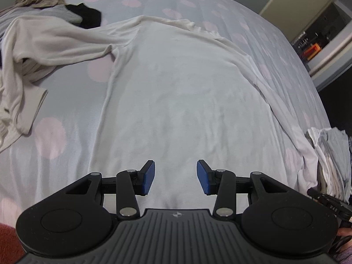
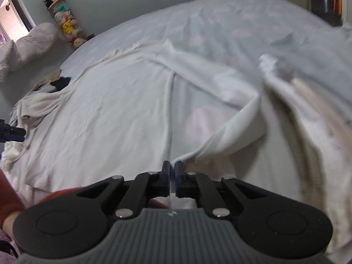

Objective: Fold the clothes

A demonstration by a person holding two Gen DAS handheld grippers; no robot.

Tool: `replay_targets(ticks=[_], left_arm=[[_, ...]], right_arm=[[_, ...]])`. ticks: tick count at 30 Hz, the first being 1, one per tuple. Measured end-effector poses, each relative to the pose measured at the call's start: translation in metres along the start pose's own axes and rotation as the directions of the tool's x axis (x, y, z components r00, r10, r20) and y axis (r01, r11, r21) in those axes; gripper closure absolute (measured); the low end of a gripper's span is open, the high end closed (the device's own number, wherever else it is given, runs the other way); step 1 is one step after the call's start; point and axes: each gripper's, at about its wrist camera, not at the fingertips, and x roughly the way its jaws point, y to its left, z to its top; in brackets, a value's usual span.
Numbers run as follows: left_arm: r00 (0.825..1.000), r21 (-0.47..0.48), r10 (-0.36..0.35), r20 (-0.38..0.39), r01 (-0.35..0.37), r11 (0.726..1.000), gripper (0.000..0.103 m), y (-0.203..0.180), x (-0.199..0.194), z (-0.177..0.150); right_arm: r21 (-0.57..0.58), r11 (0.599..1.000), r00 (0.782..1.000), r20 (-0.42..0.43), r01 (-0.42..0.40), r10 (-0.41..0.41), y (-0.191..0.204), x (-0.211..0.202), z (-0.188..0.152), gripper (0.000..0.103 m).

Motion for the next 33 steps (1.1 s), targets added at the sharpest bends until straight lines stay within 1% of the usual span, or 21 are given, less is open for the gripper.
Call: replay_targets(ticks=[3, 4, 5, 6, 7, 9, 10, 12, 13, 15, 16, 19, 25, 27, 28, 30, 33], left_arm=[[1.0, -0.022, 0.018, 0.001, -0.018, 1.0, 0.063, 0.008, -0.004, -0.001], [1.0, -0.029, 0.021, 0.0, -0.021, 0.999, 0.063, 0.011, -0.004, -0.001], [1.0, -0.037, 0.023, -0.002, -0.023, 0.999, 0.063, 0.012, -0.003, -0.001], [1.0, -0.042, 0.024, -0.005, -0.024, 0.999, 0.063, 0.014, -0.003, -0.002], [1.0, -0.044, 0.025, -0.009, -0.025, 0.999, 0.062, 0.014, -0.002, -0.002], [1.0, -0.04, 0.025, -0.017, -0.025, 0.999, 0.062, 0.013, 0.001, -0.001], [1.0, -0.036, 0.023, -0.02, -0.024, 0.999, 0.062, 0.011, 0.003, -0.001], [1.0, -0.026, 0.02, -0.024, -0.021, 0.999, 0.062, 0.007, 0.004, -0.001], [1.0, -0.021, 0.018, -0.025, -0.018, 1.0, 0.062, 0.006, 0.005, -0.002], [1.0, -0.012, 0.014, -0.028, -0.015, 1.0, 0.062, 0.002, 0.007, -0.002], [0.999, -0.01, 0.013, -0.029, -0.013, 1.0, 0.062, 0.001, 0.007, -0.003], [0.999, -0.01, 0.013, -0.033, -0.013, 1.0, 0.062, -0.001, 0.006, -0.004], [0.999, -0.02, 0.02, -0.031, -0.021, 1.0, 0.062, 0.002, 0.003, -0.005], [0.999, -0.024, 0.024, -0.032, -0.025, 0.999, 0.062, 0.003, 0.002, -0.007], [0.999, -0.026, 0.025, -0.033, -0.026, 0.999, 0.062, 0.005, 0.002, -0.007], [0.999, -0.027, 0.025, -0.035, -0.026, 0.999, 0.062, 0.006, 0.002, -0.008], [0.999, -0.028, 0.022, -0.037, -0.023, 0.999, 0.062, 0.007, 0.004, -0.008]], right_arm=[[0.026, 0.999, 1.0, -0.002, -0.024, 0.024, -0.004, 0.004, 0.002, 0.09], [0.04, 0.999, 0.999, 0.007, -0.034, 0.034, -0.008, 0.002, 0.002, 0.084], [0.052, 0.998, 0.999, 0.021, -0.038, 0.037, -0.011, -0.003, 0.003, 0.073], [0.064, 0.997, 0.999, 0.037, -0.037, 0.034, -0.013, -0.007, 0.004, 0.071], [0.077, 0.997, 0.998, 0.058, -0.025, 0.021, -0.015, -0.009, 0.007, 0.071], [0.098, 0.995, 0.995, 0.098, 0.009, -0.019, -0.02, -0.018, 0.01, 0.071], [0.092, 0.994, 0.992, 0.11, 0.05, -0.06, -0.022, -0.022, 0.011, 0.071], [0.055, 0.986, 0.981, 0.101, 0.159, -0.163, -0.024, -0.023, 0.011, 0.071], [0.042, 0.979, 0.975, 0.091, 0.199, -0.202, -0.027, -0.022, 0.011, 0.071], [0.045, 0.972, 0.97, 0.063, 0.231, -0.234, -0.038, -0.016, 0.009, 0.072], [0.049, 0.97, 0.969, 0.05, 0.24, -0.243, -0.043, -0.013, 0.007, 0.072], [0.076, 0.971, 0.973, 0.017, 0.228, -0.23, -0.053, 0.002, 0.001, 0.072], [0.14, 0.971, 0.981, -0.042, 0.192, -0.188, -0.062, 0.034, -0.012, 0.072], [0.161, 0.97, 0.983, -0.041, 0.181, -0.176, -0.063, 0.037, -0.014, 0.086], [0.169, 0.969, 0.984, -0.039, 0.178, -0.174, -0.063, 0.037, -0.015, 0.097], [0.172, 0.967, 0.983, -0.025, 0.186, -0.184, -0.059, 0.029, -0.011, 0.097], [0.138, 0.968, 0.975, 0.044, 0.209, -0.217, -0.046, -0.001, 0.004, 0.098]])
